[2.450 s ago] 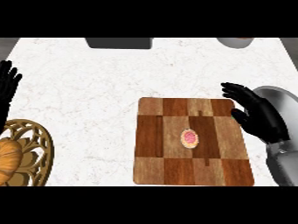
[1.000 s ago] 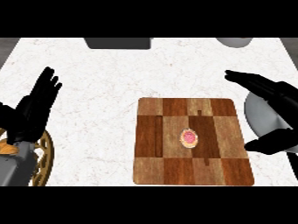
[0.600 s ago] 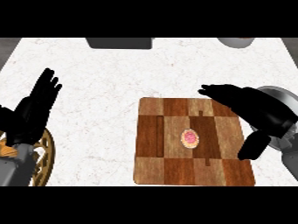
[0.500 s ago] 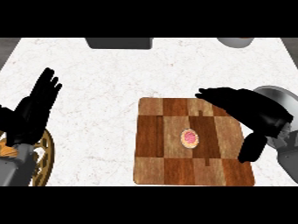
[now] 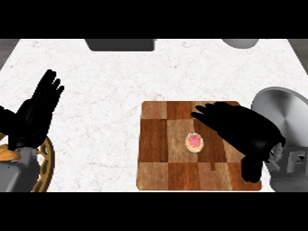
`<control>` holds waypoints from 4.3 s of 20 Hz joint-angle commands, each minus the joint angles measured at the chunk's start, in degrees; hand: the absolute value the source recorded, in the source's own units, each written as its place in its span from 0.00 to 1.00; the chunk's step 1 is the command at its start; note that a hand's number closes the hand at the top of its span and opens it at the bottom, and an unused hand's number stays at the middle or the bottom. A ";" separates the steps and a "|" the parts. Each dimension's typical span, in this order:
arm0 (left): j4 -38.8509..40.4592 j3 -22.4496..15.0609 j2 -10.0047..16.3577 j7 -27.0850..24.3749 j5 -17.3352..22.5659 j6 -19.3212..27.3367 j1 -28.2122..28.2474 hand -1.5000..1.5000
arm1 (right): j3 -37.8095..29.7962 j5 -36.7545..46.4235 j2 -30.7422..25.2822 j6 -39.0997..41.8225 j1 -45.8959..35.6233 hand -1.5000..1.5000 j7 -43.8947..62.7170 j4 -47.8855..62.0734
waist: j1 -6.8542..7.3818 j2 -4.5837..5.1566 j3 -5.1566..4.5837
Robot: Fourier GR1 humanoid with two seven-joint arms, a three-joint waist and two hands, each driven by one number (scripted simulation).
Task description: Pick the cupcake from the cutting board and place it in the pan
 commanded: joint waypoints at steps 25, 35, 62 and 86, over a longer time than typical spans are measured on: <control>-1.58 5.32 -5.37 3.78 -5.61 -4.55 -1.69 0.50 | 0.30 24.73 20.38 2.64 1.13 0.00 0.32 12.55 | 0.03 0.08 0.03; -2.28 6.12 -7.42 3.55 -8.10 -6.29 1.34 0.50 | -1.67 32.12 20.25 -2.80 3.12 0.00 -9.37 20.13 | 0.02 0.05 0.03; -0.89 10.89 -8.56 2.64 -8.39 -11.63 0.96 0.50 | -7.72 39.89 30.47 -17.23 3.16 1.00 -23.68 34.06 | 0.01 0.06 0.02; -3.71 10.17 -9.39 3.14 -10.29 -10.57 3.35 0.50 | -14.54 51.62 30.73 -6.83 12.00 1.00 10.77 -22.50 | -0.12 -0.02 0.01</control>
